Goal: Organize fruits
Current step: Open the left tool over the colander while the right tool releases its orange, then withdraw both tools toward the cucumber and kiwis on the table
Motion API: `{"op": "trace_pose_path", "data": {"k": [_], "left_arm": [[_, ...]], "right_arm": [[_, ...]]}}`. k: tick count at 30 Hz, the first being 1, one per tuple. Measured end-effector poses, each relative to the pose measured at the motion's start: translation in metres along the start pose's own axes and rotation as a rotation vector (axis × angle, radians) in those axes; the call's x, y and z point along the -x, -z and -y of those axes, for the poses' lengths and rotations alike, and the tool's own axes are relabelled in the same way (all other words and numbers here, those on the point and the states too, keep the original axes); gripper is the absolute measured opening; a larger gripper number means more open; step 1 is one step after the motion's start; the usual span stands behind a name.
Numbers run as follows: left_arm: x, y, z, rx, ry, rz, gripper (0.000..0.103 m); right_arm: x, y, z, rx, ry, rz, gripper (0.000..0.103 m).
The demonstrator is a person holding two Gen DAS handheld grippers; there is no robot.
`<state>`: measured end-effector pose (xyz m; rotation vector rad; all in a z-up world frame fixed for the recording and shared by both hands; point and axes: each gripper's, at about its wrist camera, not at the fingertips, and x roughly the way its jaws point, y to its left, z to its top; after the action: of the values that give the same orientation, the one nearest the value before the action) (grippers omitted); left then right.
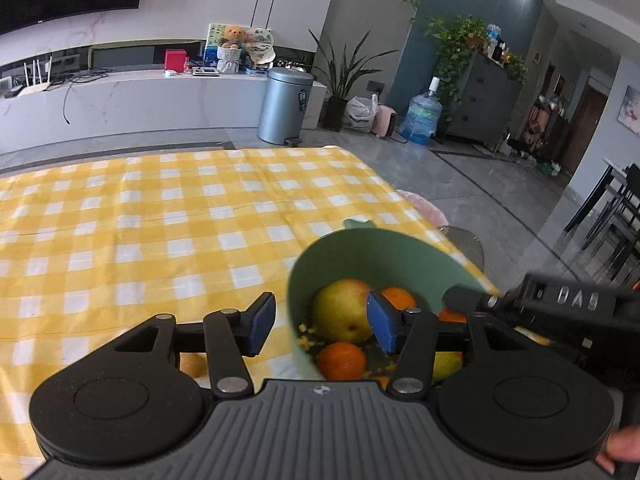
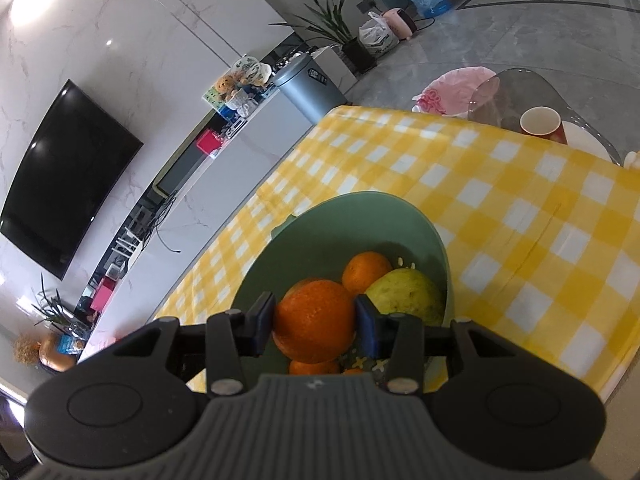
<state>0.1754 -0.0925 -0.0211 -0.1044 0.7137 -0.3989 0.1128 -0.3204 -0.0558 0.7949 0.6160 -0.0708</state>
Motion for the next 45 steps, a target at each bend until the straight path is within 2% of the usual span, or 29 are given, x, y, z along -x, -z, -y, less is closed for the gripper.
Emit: {"op": "trace_pose_path", "data": {"k": [6,7,8,14,23,27,31,35,45], "left_arm": [[0.008,0.005,-0.015,0.032,-0.034,-0.021,0.063],[0.009,0.006,-0.019,0.044,-0.036,-0.024,0.063],[0.011,0.007,-0.022,0.053,-0.038,-0.026,0.063],[0.025,0.008,-0.033,0.062,-0.071,-0.016,0.063],[0.056,0.01,-0.042,0.002,-0.149,-0.049,0.066],[0.072,0.012,-0.047,-0.012,-0.194,-0.042,0.067],[0.083,0.013,-0.055,0.002,-0.167,-0.075,0.071],[0.094,0.017,-0.062,0.02,-0.194,-0.096,0.071],[0.156,0.028,-0.102,0.13,-0.268,-0.024,0.071]], "right_arm": [[-0.006,0.002,-0.005,-0.014,-0.015,0.013,0.045],[-0.008,0.002,-0.005,-0.021,-0.016,0.013,0.049],[-0.009,0.002,-0.005,-0.026,-0.021,0.01,0.058],[0.006,0.001,-0.008,-0.032,-0.054,0.061,0.058],[0.006,0.003,-0.02,-0.005,-0.06,0.049,0.058],[0.004,0.008,-0.03,0.05,-0.078,0.025,0.058],[0.001,0.014,-0.043,0.108,-0.099,-0.019,0.058],[0.003,0.021,-0.055,0.174,-0.093,-0.053,0.058],[0.013,0.058,-0.095,0.308,-0.122,-0.146,0.059]]}}
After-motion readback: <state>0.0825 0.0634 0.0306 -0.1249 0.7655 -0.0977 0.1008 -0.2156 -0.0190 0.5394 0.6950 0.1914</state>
